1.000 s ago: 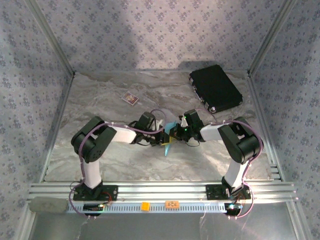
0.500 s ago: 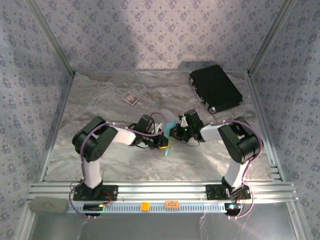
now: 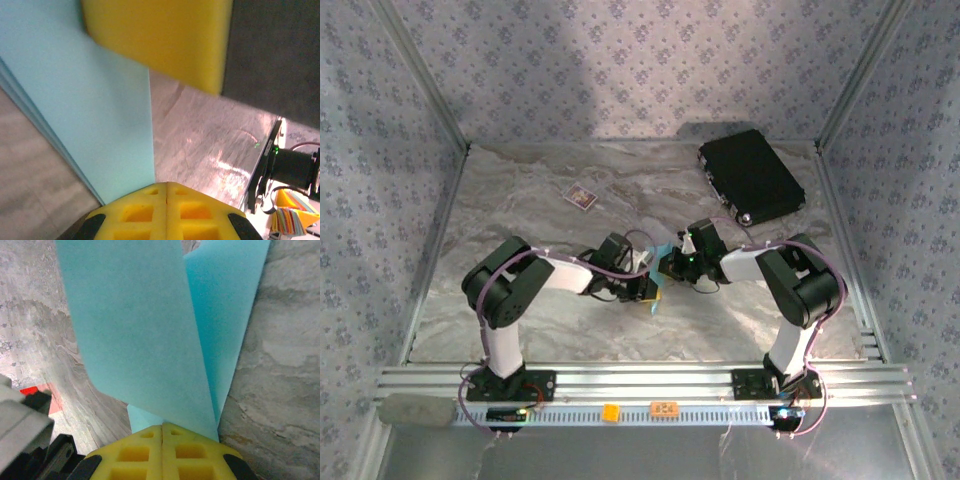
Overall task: Fold a paper plane with a square sheet of paper (pick it up from the middle)
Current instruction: Fold the wing for the fifth time at the center of the table.
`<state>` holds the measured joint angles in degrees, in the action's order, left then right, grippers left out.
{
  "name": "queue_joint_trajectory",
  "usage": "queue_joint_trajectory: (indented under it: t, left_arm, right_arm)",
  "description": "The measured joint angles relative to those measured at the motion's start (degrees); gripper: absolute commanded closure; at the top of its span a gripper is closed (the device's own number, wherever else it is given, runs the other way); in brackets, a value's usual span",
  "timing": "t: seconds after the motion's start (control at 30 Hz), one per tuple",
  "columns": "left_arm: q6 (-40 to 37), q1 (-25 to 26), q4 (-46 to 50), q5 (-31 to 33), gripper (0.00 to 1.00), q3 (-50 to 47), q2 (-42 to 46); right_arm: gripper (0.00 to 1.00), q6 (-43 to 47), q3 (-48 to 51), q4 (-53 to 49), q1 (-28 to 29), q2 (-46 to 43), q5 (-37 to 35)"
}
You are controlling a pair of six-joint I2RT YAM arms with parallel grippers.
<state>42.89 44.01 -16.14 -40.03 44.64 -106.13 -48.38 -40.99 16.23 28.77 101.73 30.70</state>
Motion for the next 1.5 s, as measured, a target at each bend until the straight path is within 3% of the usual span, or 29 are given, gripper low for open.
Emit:
queue_joint_trajectory:
  t: [0.4,0.83,1.07,1.23,1.5]
  left_arm:
    - [-2.8,3.5,4.5,4.1,1.00,-1.5,3.4]
    - [-2.8,5.6,10.0,3.8,1.00,-7.2,10.4]
    - [-1.3,2.7,9.7,3.1,1.00,-8.2,19.0]
    - [0.6,-1.0,8.1,3.3,1.00,-3.4,15.7]
    - [1.9,-1.7,4.5,2.6,1.00,3.7,5.5]
  right_arm:
    - [0.92,0.0,0.0,-0.2,0.2,-0.2,-0.5]
    - [0.92,-0.5,0.5,0.5,0.2,-0.3,-0.7]
    - [0.92,-4.0,3.5,4.4,1.4,-2.1,-3.4]
    - [0.92,-7.3,6.1,3.5,3.5,-5.1,-5.5]
    - [0.91,-9.4,6.8,2.7,4.2,-6.1,-6.5]
